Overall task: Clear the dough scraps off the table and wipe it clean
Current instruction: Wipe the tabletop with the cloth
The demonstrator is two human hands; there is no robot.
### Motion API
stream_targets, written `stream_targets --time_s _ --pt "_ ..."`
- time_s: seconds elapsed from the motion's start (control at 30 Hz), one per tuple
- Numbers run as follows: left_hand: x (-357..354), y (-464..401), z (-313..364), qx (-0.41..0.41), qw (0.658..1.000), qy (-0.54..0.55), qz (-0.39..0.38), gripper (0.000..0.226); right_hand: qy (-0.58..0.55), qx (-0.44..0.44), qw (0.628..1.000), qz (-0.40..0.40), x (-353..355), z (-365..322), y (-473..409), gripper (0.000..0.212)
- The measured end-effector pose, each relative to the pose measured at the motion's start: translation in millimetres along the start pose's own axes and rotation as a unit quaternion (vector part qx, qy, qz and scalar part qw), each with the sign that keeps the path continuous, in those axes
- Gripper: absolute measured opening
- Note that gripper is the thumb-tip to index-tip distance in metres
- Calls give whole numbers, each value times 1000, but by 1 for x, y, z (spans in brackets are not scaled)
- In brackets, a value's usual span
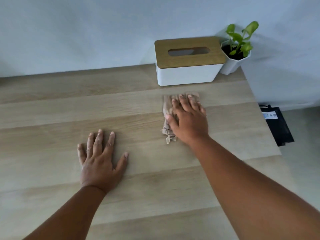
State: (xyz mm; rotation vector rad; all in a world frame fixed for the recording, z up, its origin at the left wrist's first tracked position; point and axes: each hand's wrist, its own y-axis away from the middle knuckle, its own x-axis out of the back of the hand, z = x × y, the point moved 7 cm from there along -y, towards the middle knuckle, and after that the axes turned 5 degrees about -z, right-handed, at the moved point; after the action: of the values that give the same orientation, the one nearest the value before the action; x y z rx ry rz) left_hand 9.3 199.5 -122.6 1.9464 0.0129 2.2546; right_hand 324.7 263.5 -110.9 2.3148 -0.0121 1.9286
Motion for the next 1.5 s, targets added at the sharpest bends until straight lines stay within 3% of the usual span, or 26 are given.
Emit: stream_targets --time_s 0.3,0.6,0.9,1.1,1.33,1.5 --pt "1 0 3 2 1000 4 3 83 62 -87 994 -5 39 182 12 75" --pt "-3 0 1 2 1000 4 7 82 66 -79 995 0 32 184 22 74" --pt "-7 -1 -1 2 1000 3 16 81 49 -82 995 -19 7 157 130 65" --pt "-5 -1 2 4 1000 20 7 74 65 -137 988 -27 4 119 125 67" --pt "1 1 7 7 1000 18 -12 74 27 -1 999 -18 -16 -22 91 64" --pt "2 2 6 8 999 30 -11 74 3 77 997 -17 -34 -95 116 62"
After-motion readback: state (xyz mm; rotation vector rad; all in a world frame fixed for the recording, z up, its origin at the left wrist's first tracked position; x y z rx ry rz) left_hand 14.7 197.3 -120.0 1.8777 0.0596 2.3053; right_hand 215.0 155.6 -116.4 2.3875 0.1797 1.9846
